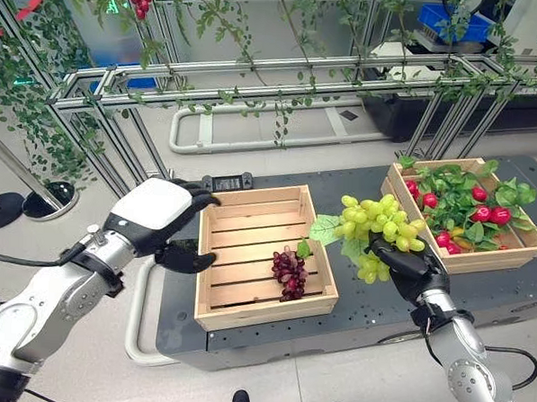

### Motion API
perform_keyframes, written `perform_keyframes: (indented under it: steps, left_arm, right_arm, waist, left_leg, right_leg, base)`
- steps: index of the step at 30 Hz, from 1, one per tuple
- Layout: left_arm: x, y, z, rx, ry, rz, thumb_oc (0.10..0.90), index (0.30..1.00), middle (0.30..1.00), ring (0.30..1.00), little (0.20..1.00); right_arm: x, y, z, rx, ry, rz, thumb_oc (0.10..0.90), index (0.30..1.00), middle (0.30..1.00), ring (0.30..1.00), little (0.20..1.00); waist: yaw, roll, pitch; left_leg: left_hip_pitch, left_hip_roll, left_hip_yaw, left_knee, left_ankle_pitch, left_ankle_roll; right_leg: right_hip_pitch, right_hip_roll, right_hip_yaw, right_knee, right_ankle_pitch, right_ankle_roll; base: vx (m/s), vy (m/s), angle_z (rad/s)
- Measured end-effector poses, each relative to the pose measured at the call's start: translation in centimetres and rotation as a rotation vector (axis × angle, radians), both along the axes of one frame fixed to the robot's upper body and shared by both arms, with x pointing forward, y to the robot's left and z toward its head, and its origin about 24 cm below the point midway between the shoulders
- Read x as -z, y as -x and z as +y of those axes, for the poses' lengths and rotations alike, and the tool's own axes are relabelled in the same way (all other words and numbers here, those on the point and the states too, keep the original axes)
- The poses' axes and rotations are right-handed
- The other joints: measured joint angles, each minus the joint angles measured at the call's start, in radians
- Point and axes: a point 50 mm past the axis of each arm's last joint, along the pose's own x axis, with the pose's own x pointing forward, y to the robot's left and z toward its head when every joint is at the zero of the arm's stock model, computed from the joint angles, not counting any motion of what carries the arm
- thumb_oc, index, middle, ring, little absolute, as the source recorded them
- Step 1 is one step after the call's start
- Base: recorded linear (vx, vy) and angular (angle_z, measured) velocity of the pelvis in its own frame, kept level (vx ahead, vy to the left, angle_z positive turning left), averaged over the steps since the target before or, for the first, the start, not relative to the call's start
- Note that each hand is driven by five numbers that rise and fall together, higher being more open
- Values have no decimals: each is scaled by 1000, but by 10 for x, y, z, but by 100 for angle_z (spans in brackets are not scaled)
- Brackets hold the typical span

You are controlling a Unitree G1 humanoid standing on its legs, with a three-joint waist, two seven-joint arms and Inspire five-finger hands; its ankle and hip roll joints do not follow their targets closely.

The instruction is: Pick up the fruits from the basket on one side to the basket on the other side

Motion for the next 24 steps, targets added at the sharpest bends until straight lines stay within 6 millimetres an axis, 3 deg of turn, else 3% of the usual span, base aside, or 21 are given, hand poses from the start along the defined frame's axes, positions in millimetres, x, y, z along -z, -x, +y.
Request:
perform_keyframes:
  steps: [1,4,5,7,8,10,11,14,15,18,20,21,24]
  left_arm:
    - [4,1,-9,24,208,11,800,900,900,900,900]
    - [14,1,-21,53,567,57,800,900,900,900,900]
    - [20,2,-30,68,765,74,800,900,900,900,900]
    - [27,0,-43,97,944,102,800,900,900,900,900]
    - [29,-1,-48,111,1005,120,800,900,900,900,900]
    - [33,-2,-54,120,1122,135,800,900,900,900,900]
    - [34,-3,-55,130,1158,150,800,900,900,900,900]
    - [39,-10,-52,120,1253,188,800,900,900,900,900]
    - [40,-12,-53,121,1293,189,800,900,900,900,900]
    - [42,-12,-57,142,1325,222,800,900,900,900,900]
    - [44,-12,-59,155,1327,245,800,900,900,900,900]
    - [44,-14,-60,164,1334,261,800,900,900,900,900]
    - [49,-15,-59,170,1355,292,800,900,900,900,900]
  right_arm:
    - [3,0,2,-5,30,7,400,300,300,300,300]
    - [11,1,9,-30,50,35,400,300,300,300,300]
    - [18,0,15,-40,33,52,400,300,300,300,300]
    - [25,0,24,-71,25,76,400,300,300,300,300]
    - [27,-2,30,-96,16,81,400,300,300,300,300]
    - [24,-5,43,-137,-3,62,400,300,300,300,300]
    - [20,-9,50,-160,-24,43,400,300,300,300,300]
    - [12,-10,62,-184,-95,9,400,300,300,300,300]
    - [9,-11,63,-185,-104,-6,400,300,300,300,300]
    - [8,-10,66,-198,-154,-10,400,300,300,300,300]
    - [8,-10,66,-208,-155,-16,400,300,300,300,300]
    - [6,-11,67,-217,-157,-25,400,300,300,300,300]
    - [5,-12,65,-232,-147,-34,400,300,300,300,300]
  waist:
    - [-7,-1,0]
    - [-1,-10,4]
    - [22,-20,11]
    - [43,-37,23]
    - [47,-58,36]
    - [64,-84,46]
    - [62,-87,52]
    - [18,-107,54]
    - [12,-95,61]
    - [0,-71,77]
    - [14,-60,84]
    - [15,-54,88]
    - [33,-35,100]
  left_leg:
    - [1,0,3,0,0,0]
    - [15,3,14,5,-4,-6]
    - [23,1,-41,41,-42,-16]
    - [20,-5,-123,109,-95,-20]
    - [7,-21,-178,175,-135,-4]
    - [-7,-109,-340,237,-197,59]
    - [-4,-133,-335,238,-218,54]
    - [3,-181,-272,229,-210,92]
    - [-10,-186,-255,253,-218,103]
    - [-11,-210,-219,262,-218,131]
    - [-9,-209,-177,250,-209,151]
    - [-3,-211,-144,241,-204,160]
    - [25,-207,-69,195,-187,184]
  right_leg:
    - [-2,1,10,0,0,0]
    - [-12,6,48,1,0,-1]
    - [-17,8,93,4,4,-4]
    - [-21,7,146,8,9,-5]
    - [-18,-1,197,10,12,-9]
    - [-36,-28,301,10,24,9]
    - [-52,-29,336,13,35,16]
    - [-71,-73,321,35,45,18]
    - [-99,-77,319,71,62,28]
    - [-157,-86,311,114,102,-16]
    - [-186,-93,259,113,153,-24]
    - [-193,-90,208,99,183,-62]
    - [-189,-92,85,116,153,-88]
  base:
    - [-1,1,-8]
    - [1,78,-37]
    - [6,135,-71]
    - [-14,336,-89]
    - [-26,362,-86]
    - [-40,413,-128]
    - [-66,467,-157]
    - [-127,461,-70]
    - [-186,512,-32]
    - [-138,309,-50]
    - [-147,233,-78]
    - [-148,178,-95]
    - [-134,105,-68]
